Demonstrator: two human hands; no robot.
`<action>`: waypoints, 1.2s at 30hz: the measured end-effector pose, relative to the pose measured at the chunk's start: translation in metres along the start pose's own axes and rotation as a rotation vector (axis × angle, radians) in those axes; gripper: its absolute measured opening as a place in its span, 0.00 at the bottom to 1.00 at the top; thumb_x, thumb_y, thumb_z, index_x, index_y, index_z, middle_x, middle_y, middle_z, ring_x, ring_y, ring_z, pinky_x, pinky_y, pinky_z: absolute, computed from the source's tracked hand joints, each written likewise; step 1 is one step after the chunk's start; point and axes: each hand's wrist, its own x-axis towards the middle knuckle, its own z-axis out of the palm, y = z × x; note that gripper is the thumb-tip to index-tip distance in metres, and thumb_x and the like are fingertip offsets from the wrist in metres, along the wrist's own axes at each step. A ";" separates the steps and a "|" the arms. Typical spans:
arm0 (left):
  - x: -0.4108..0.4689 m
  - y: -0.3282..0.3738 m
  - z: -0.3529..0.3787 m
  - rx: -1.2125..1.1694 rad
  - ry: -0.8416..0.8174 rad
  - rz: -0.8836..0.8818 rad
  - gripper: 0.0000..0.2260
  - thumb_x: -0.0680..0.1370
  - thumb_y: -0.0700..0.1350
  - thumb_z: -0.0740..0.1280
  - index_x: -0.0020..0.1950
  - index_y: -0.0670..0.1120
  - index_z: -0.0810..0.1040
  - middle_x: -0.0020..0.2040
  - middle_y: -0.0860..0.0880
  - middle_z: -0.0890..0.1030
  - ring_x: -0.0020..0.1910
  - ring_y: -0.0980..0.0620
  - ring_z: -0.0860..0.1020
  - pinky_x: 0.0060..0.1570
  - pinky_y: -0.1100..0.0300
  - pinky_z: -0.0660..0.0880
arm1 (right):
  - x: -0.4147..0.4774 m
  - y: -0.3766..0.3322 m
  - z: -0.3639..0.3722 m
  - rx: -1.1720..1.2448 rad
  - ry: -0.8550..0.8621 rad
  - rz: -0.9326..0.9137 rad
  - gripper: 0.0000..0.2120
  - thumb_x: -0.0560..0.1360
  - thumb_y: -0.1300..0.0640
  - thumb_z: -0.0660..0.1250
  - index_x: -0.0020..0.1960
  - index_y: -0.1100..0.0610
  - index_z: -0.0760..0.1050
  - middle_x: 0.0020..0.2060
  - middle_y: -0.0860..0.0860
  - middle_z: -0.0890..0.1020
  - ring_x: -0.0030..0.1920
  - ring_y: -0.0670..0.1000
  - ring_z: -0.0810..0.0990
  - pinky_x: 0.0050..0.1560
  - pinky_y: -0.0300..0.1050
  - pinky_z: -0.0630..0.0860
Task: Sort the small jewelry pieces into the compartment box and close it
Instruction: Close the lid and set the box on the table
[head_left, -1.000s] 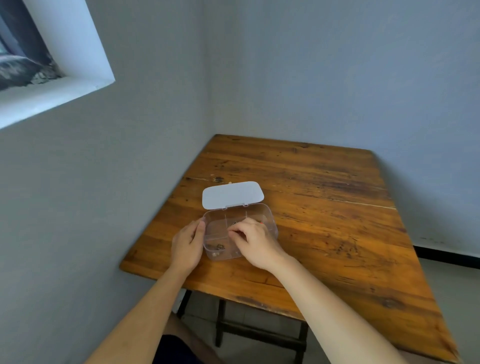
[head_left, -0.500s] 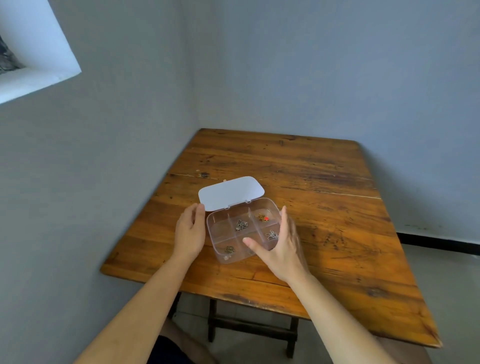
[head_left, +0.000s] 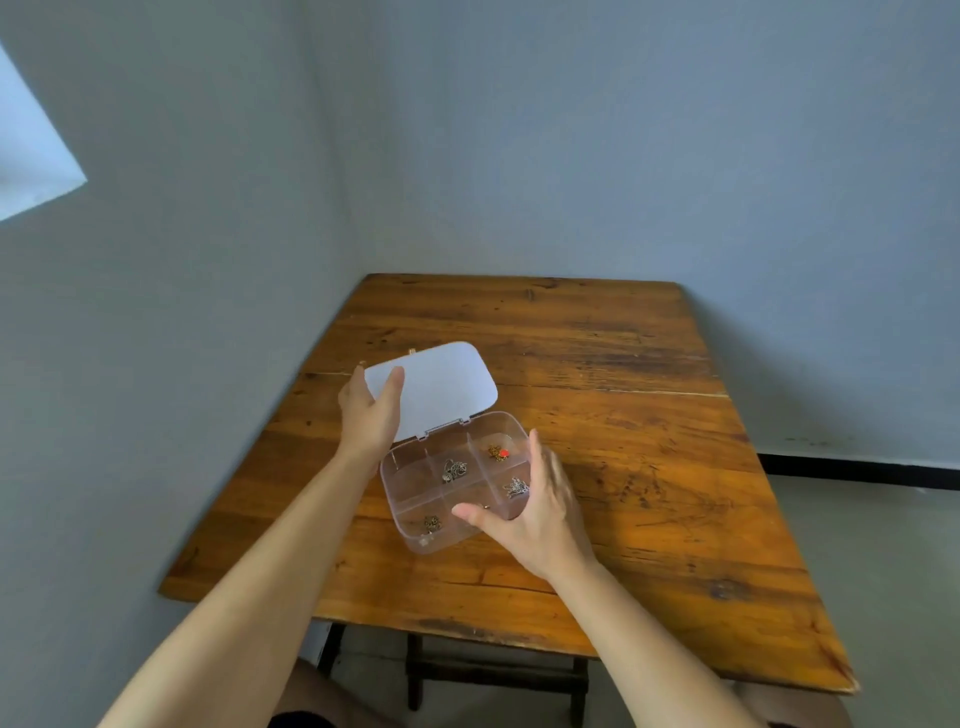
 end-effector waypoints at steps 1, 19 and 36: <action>-0.004 0.001 -0.002 0.004 0.020 0.059 0.33 0.81 0.59 0.60 0.81 0.47 0.53 0.81 0.46 0.52 0.77 0.45 0.59 0.71 0.51 0.62 | 0.000 0.000 0.000 0.002 0.002 -0.001 0.62 0.57 0.17 0.61 0.79 0.42 0.37 0.81 0.47 0.49 0.80 0.54 0.52 0.72 0.59 0.64; -0.094 -0.012 -0.028 0.028 -0.053 0.467 0.28 0.79 0.63 0.56 0.75 0.49 0.65 0.72 0.50 0.69 0.67 0.57 0.69 0.58 0.74 0.65 | 0.030 -0.061 -0.056 0.416 -0.021 -0.113 0.31 0.83 0.39 0.49 0.81 0.47 0.45 0.81 0.46 0.49 0.80 0.49 0.48 0.77 0.52 0.48; -0.124 -0.076 -0.011 0.575 -0.179 0.630 0.32 0.75 0.73 0.46 0.68 0.58 0.72 0.76 0.56 0.66 0.77 0.53 0.58 0.76 0.43 0.57 | -0.019 0.029 -0.031 -0.098 -0.098 -0.184 0.26 0.85 0.46 0.47 0.80 0.44 0.41 0.80 0.45 0.44 0.79 0.45 0.39 0.77 0.48 0.41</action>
